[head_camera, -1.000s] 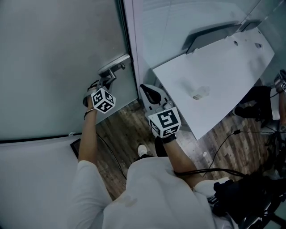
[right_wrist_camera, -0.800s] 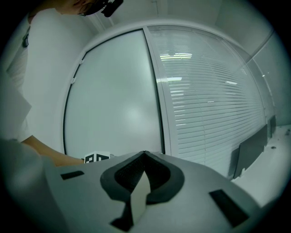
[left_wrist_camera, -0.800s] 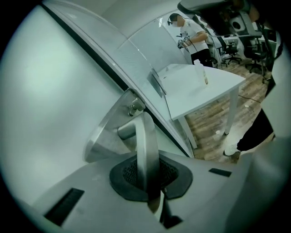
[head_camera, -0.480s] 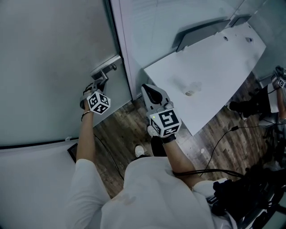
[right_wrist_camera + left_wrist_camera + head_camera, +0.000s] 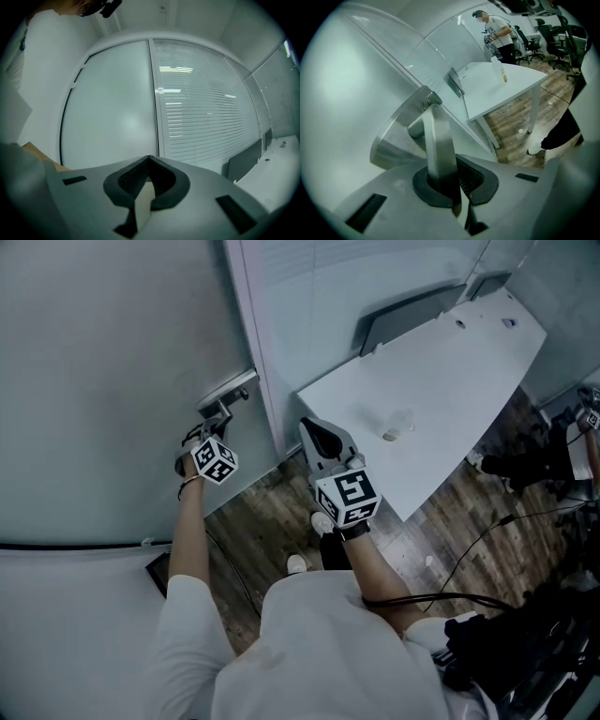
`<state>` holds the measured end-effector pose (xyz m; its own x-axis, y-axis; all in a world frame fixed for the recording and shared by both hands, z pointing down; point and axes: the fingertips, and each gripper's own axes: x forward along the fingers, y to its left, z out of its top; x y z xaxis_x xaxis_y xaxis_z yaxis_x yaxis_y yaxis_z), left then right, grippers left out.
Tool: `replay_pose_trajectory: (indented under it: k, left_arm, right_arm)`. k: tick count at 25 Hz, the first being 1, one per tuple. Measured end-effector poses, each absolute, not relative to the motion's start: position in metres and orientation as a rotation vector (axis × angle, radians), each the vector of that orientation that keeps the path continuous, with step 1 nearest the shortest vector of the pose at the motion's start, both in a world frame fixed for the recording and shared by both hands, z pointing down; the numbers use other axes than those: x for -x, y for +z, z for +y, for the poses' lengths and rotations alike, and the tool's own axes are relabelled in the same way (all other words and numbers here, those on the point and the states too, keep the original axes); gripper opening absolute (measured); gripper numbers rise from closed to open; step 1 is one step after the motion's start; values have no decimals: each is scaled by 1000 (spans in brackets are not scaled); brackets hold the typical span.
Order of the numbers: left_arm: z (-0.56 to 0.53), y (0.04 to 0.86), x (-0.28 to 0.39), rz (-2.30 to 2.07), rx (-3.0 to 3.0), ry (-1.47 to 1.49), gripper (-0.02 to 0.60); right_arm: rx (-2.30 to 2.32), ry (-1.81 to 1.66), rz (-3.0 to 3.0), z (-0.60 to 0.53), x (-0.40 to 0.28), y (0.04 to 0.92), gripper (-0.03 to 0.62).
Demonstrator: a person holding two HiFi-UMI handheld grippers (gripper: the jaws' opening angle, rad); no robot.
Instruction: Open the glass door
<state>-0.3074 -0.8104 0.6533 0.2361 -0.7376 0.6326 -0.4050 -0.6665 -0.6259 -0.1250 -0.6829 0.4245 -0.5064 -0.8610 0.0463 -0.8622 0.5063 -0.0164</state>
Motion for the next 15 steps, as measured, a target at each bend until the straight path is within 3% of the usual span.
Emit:
replay_pose_trajectory:
  k: [15]
  left_arm:
    - [-763, 635, 299, 912, 2070, -1483, 3]
  right_arm:
    - [-1642, -21, -2702, -616, 125, 400, 2]
